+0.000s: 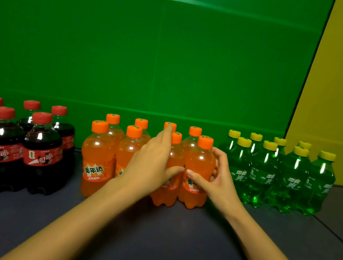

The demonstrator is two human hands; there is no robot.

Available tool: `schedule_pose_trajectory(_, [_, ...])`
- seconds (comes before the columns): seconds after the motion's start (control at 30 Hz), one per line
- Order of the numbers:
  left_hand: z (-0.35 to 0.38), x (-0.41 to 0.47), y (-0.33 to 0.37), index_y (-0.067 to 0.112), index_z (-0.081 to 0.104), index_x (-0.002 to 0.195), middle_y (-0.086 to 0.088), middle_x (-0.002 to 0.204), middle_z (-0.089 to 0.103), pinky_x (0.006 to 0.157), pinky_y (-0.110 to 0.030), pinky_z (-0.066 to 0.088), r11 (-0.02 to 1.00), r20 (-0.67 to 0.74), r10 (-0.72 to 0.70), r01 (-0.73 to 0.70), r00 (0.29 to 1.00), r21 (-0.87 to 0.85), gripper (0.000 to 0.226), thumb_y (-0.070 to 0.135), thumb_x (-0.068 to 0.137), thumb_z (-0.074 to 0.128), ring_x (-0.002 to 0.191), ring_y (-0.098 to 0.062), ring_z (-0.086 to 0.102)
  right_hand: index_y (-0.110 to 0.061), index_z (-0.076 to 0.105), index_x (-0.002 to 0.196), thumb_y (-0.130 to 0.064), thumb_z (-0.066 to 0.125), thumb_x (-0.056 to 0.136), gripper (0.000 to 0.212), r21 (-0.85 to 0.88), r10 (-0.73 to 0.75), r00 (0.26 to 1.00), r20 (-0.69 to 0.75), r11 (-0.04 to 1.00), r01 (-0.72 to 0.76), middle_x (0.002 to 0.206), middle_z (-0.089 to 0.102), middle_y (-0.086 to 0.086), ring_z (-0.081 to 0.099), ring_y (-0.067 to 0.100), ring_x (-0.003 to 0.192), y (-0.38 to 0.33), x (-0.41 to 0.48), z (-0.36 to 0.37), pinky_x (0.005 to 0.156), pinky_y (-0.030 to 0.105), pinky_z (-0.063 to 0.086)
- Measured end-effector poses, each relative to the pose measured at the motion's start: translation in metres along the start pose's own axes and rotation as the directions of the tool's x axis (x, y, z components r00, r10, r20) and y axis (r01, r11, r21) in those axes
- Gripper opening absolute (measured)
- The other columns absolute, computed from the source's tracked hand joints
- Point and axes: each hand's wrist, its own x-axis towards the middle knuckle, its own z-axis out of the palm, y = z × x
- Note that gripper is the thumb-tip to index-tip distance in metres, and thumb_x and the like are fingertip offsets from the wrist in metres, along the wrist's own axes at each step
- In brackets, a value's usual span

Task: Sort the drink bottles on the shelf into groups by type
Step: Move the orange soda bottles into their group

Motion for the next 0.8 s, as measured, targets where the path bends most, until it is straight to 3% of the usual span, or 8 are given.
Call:
schedule_pose_trajectory(0.1, [-0.003, -0.016, -0.006, 0.008, 0.019, 0.146, -0.009, 0.153, 0.026, 0.113, -0.026, 0.017, 0.987, -0.19, 0.115, -0.09, 0.975, 0.135, 0.083, 0.049, 0.084, 0.057, 0.141, -0.022, 0.025, -0.023, 0.035, 0.125, -0.01, 0.074, 0.071, 0.068, 0.034, -0.017, 0.999, -0.027, 0.999, 0.018, 0.12, 0.054, -0.007, 0.059, -0.004, 0.101, 0.004, -0.002, 0.003, 0.083, 0.013, 0.049])
schedule_pose_trajectory(0.17, [-0.008, -0.027, -0.02, 0.006, 0.031, 0.141, -0.011, 0.149, 0.033, 0.116, -0.034, 0.02, 0.981, -0.324, 0.121, -0.062, 0.938, 0.184, 0.076, 0.051, 0.084, 0.052, 0.139, -0.025, 0.03, -0.03, 0.037, 0.123, -0.017, 0.074, 0.071, 0.065, 0.009, -0.039, 0.998, -0.055, 0.999, 0.039, 0.12, 0.051, -0.008, 0.057, -0.007, 0.102, 0.005, -0.003, 0.005, 0.083, 0.01, 0.047])
schedule_pose_trajectory(0.3, [-0.024, -0.049, -0.058, 0.003, 0.029, 0.139, -0.015, 0.148, 0.03, 0.114, -0.034, 0.02, 0.996, -0.512, -0.081, 0.093, 0.855, -0.003, 0.089, 0.055, 0.075, 0.063, 0.137, -0.026, 0.027, -0.049, 0.038, 0.118, -0.04, 0.076, 0.064, 0.066, -0.019, -0.052, 0.994, -0.095, 0.999, 0.05, 0.13, 0.044, -0.006, 0.049, 0.0, 0.115, 0.008, -0.006, 0.008, 0.09, 0.014, 0.046])
schedule_pose_trajectory(0.37, [-0.029, -0.056, -0.072, 0.006, 0.023, 0.142, -0.014, 0.149, 0.027, 0.115, -0.034, 0.021, 0.947, -0.461, -0.305, 0.217, 0.833, -0.236, 0.106, 0.058, 0.064, 0.072, 0.138, -0.024, 0.026, -0.051, 0.037, 0.121, -0.041, 0.081, 0.064, 0.073, 0.008, -0.046, 0.996, -0.079, 0.999, 0.047, 0.132, 0.046, -0.007, 0.051, 0.002, 0.117, 0.01, -0.007, 0.01, 0.094, 0.02, 0.046])
schedule_pose_trajectory(0.43, [-0.028, -0.059, -0.086, 0.014, 0.019, 0.145, -0.009, 0.15, 0.027, 0.113, -0.042, 0.027, 0.799, -0.308, -0.522, 0.329, 0.795, -0.504, 0.116, 0.053, 0.051, 0.076, 0.137, -0.023, 0.028, -0.048, 0.037, 0.125, -0.032, 0.082, 0.062, 0.079, 0.063, -0.04, 0.997, -0.07, 0.997, 0.044, 0.131, 0.049, -0.01, 0.054, -0.003, 0.113, 0.012, -0.007, 0.01, 0.091, 0.017, 0.048])
schedule_pose_trajectory(0.5, [-0.028, -0.058, -0.096, 0.023, 0.019, 0.144, -0.005, 0.148, 0.032, 0.104, -0.042, 0.04, 0.616, -0.089, -0.622, 0.416, 0.778, -0.669, 0.126, 0.055, 0.042, 0.086, 0.132, -0.023, 0.038, -0.04, 0.034, 0.133, -0.024, 0.08, 0.059, 0.089, 0.112, -0.023, 0.998, -0.059, 0.993, 0.03, 0.131, 0.05, -0.011, 0.055, -0.006, 0.111, 0.015, -0.004, 0.009, 0.089, 0.015, 0.049])
schedule_pose_trajectory(0.6, [-0.02, -0.055, -0.106, 0.025, 0.033, 0.133, -0.002, 0.127, 0.053, 0.072, -0.027, 0.051, 0.506, 0.112, -0.558, 0.444, 0.823, -0.739, 0.122, 0.05, 0.025, 0.082, 0.105, -0.015, 0.058, -0.033, 0.025, 0.143, -0.035, 0.089, 0.049, 0.114, 0.127, 0.04, 0.999, -0.001, 0.991, -0.04, 0.132, 0.051, -0.009, 0.055, -0.001, 0.113, 0.02, 0.0, 0.008, 0.091, 0.018, 0.05])
schedule_pose_trajectory(0.8, [-0.011, -0.057, -0.107, 0.029, 0.044, 0.126, 0.009, 0.111, 0.062, 0.071, -0.017, 0.05, 0.479, 0.072, -0.483, 0.332, 0.873, -0.813, 0.121, 0.052, 0.016, 0.088, 0.097, -0.003, 0.063, -0.023, 0.034, 0.136, -0.054, 0.088, 0.026, 0.127, 0.137, 0.096, 0.994, 0.049, 0.985, -0.102, 0.116, 0.058, -0.01, 0.061, -0.005, 0.099, 0.02, 0.002, 0.012, 0.071, 0.008, 0.049])
